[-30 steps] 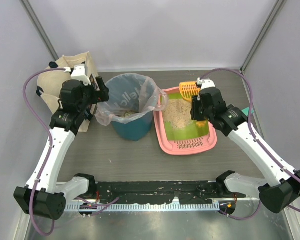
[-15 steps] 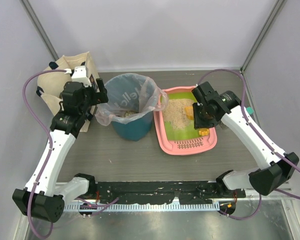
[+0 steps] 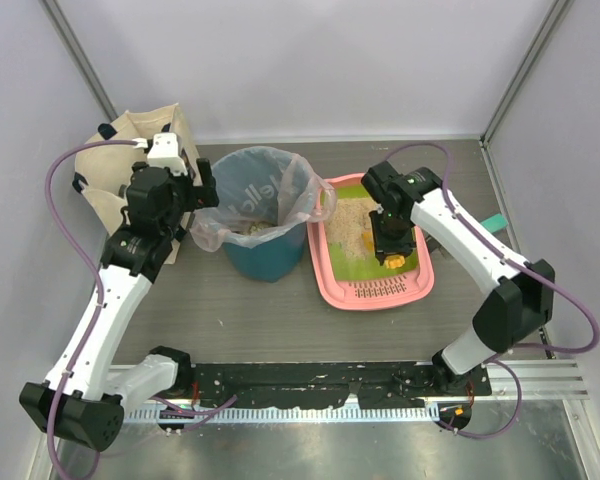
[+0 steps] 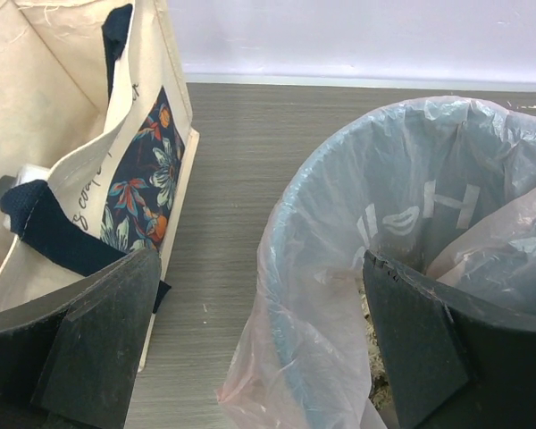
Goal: Clean the litter box
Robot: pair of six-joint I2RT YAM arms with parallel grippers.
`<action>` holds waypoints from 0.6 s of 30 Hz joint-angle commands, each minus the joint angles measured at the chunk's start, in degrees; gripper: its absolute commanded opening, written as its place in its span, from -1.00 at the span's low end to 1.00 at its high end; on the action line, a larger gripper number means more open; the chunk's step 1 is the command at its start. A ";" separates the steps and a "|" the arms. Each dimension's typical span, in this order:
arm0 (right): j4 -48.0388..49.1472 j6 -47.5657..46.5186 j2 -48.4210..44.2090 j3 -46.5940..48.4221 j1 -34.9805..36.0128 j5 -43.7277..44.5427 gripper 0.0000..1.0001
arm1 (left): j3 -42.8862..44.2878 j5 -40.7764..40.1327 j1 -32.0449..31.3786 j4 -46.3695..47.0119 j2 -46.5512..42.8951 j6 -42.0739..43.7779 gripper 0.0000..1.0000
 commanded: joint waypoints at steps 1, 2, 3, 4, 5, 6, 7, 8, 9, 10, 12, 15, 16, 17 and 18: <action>-5.13 -2.88 2.73 0.28 0.12 -0.07 -0.98 | 0.26 -1.71 -0.71 2.55 -0.14 0.97 0.99; -4.94 -3.33 3.35 0.11 0.12 0.02 -0.98 | 0.35 -1.62 -0.97 2.37 0.03 0.88 0.99; -4.59 -3.68 4.75 -0.15 0.12 0.37 -0.98 | 0.44 -1.62 -1.15 2.28 0.04 0.97 0.99; -4.42 -4.55 5.28 -0.33 0.12 0.37 -0.98 | 0.53 -1.62 -1.24 2.10 0.12 0.97 0.99; -4.33 -4.91 5.90 -0.59 0.12 0.29 -0.99 | 0.62 -1.44 -1.41 1.84 -0.05 1.14 0.99; -4.07 -5.26 6.95 -0.94 0.03 0.29 -0.98 | 0.70 -1.35 -1.50 1.84 -0.05 1.58 1.00; -3.89 -5.44 7.39 -1.03 0.03 0.37 -0.98 | 0.88 -1.09 -1.59 1.58 -0.23 1.84 0.99; -3.54 -5.79 7.66 -1.30 0.03 0.37 -0.98 | 0.88 -1.09 -1.76 1.40 -0.23 1.93 0.99; -2.67 -5.97 7.75 -1.99 -0.14 0.37 -0.98 | 1.06 -1.09 -1.76 1.22 -0.23 2.20 0.99; -2.14 -6.14 7.75 -2.44 -0.32 -0.76 -0.98 | 1.14 -1.09 -1.85 1.05 0.03 2.29 0.99; -0.12 -6.85 8.01 -4.27 -0.93 -2.17 -0.98 | 1.41 -0.74 -1.94 0.87 0.30 2.29 0.99; 2.60 -7.37 8.80 -6.30 -2.16 -4.11 -0.98 | 1.32 -0.04 -1.94 0.78 0.39 1.94 0.99; 3.31 -7.38 9.07 -6.57 -2.60 -4.46 -0.98 | 1.32 0.14 -1.94 0.87 0.47 1.85 0.99; 3.93 -7.46 9.68 -6.75 -2.69 -5.33 -0.98 | 1.32 0.32 -1.94 0.87 0.48 1.85 0.99; 4.98 -7.38 9.86 -6.57 -2.86 -5.51 -0.98 | 1.41 0.49 -1.94 0.87 0.48 1.76 0.99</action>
